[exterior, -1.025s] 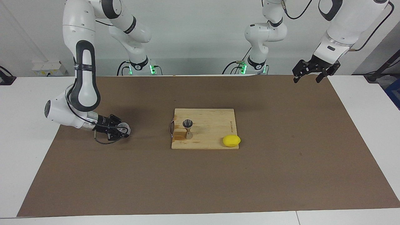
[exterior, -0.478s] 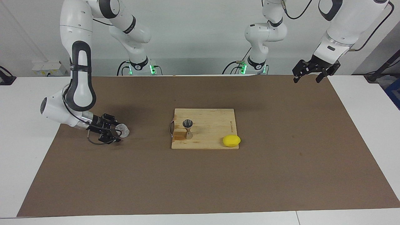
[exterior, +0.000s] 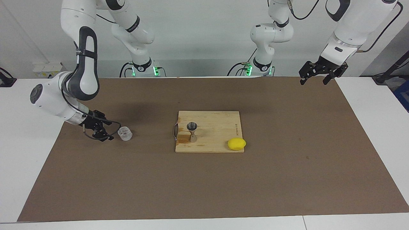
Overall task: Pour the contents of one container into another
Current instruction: 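Open the right gripper to release the glass cup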
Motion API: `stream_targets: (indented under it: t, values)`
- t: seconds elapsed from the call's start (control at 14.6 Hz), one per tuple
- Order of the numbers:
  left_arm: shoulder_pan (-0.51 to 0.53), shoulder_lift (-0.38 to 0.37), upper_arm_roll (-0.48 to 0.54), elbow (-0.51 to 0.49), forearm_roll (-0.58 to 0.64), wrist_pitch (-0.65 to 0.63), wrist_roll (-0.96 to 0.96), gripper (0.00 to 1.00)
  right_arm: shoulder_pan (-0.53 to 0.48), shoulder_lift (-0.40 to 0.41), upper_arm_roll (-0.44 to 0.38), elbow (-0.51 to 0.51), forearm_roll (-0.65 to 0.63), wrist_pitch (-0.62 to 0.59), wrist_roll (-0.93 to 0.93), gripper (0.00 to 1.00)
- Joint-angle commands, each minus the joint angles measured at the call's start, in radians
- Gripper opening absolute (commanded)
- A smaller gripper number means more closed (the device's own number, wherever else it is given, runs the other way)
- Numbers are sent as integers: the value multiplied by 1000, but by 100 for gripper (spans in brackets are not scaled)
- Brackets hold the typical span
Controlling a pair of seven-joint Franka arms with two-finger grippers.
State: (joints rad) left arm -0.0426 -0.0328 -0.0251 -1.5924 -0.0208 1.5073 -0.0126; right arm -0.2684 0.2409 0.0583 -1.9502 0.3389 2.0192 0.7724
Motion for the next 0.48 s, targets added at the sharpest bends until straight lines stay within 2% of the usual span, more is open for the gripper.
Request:
stream_targets:
  t: [0.0, 0.2, 0.41]
  values:
    - [6, -4, -3, 2, 7, -12, 0, 100, 46, -77, 5, -13, -90, -8, -40, 99]
    - [6, -4, -3, 3, 7, -12, 0, 100, 145, -126, 5, -13, -178, -37, -82, 99]
    - [6, -4, -3, 3, 7, -12, 0, 100, 216, -149, 6, -13, -210, -48, -93, 99]
